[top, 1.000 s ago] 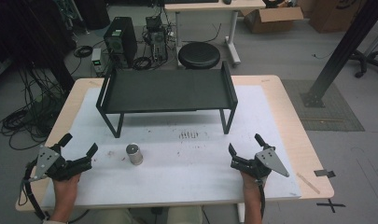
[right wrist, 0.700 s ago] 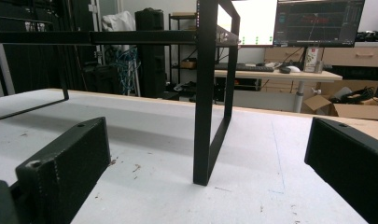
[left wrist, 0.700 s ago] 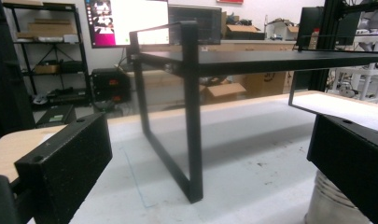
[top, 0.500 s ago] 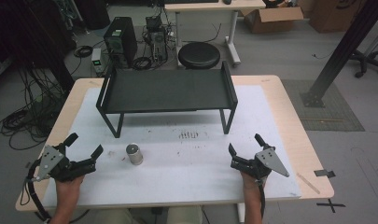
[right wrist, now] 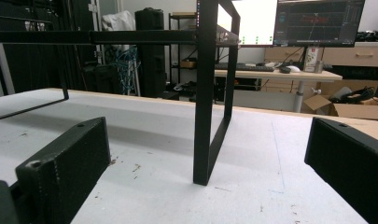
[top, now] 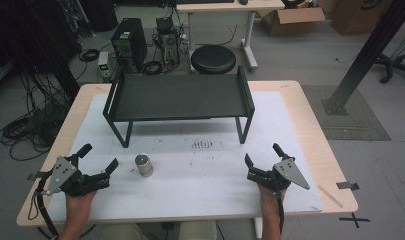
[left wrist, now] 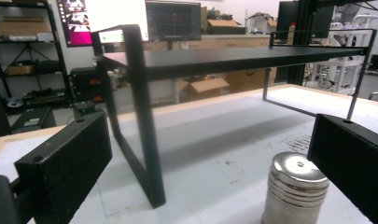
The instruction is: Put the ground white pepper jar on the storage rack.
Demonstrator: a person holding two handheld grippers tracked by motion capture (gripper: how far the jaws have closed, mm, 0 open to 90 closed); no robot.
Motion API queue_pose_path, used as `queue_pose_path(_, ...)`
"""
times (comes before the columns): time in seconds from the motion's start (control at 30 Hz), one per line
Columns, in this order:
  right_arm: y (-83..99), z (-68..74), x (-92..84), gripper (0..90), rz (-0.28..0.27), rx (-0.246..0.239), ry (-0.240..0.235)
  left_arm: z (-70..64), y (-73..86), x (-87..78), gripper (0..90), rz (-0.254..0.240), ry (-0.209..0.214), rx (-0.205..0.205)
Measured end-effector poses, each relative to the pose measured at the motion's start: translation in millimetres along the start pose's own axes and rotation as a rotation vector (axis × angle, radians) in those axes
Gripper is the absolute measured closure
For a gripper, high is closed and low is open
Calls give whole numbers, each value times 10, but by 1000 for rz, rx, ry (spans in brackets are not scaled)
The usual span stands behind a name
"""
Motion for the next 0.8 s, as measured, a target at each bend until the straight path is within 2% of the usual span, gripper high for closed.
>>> queue_pose_path(0.53,2,2,1,0,3,0,0,-268,57,186,3,32,72,16)
queue_pose_path(0.8,3,2,1,0,3,-1,0,-388,141,299,3,70,107,30)
Point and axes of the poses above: each handheld gripper's, and its own axes: x roughly forward along the jaws, y roughly out of its underside, z roughly to its left, the point moved 10 cm from there along x, roughly forward along the jaws, and after that the axes turned 15 degrees about y, right-handed, at the moved point
